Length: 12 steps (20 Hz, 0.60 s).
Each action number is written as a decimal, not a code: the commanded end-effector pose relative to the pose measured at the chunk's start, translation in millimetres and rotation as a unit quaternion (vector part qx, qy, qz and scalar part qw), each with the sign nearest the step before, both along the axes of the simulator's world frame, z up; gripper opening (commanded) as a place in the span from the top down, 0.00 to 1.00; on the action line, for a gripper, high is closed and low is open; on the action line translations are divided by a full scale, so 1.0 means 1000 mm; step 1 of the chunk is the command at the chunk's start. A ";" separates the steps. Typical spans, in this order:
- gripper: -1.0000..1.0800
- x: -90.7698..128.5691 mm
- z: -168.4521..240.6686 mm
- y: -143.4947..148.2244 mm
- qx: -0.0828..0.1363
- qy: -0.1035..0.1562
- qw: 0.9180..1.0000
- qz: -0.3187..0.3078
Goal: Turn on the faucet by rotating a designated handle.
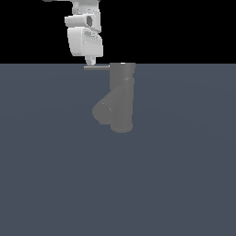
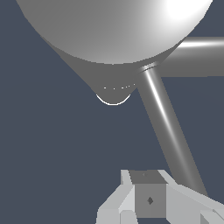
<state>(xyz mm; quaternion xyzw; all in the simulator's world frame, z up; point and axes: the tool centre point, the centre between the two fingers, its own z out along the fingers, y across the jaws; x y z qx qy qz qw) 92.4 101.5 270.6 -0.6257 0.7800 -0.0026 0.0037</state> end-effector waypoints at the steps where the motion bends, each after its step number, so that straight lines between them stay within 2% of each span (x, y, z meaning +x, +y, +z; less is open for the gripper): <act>1: 1.00 -0.011 0.000 0.003 0.000 0.005 1.000 0.002; 10: 1.00 -0.034 0.000 0.007 0.000 0.005 1.000 0.002; 12: 1.00 -0.028 0.000 0.004 -0.002 0.000 1.000 0.000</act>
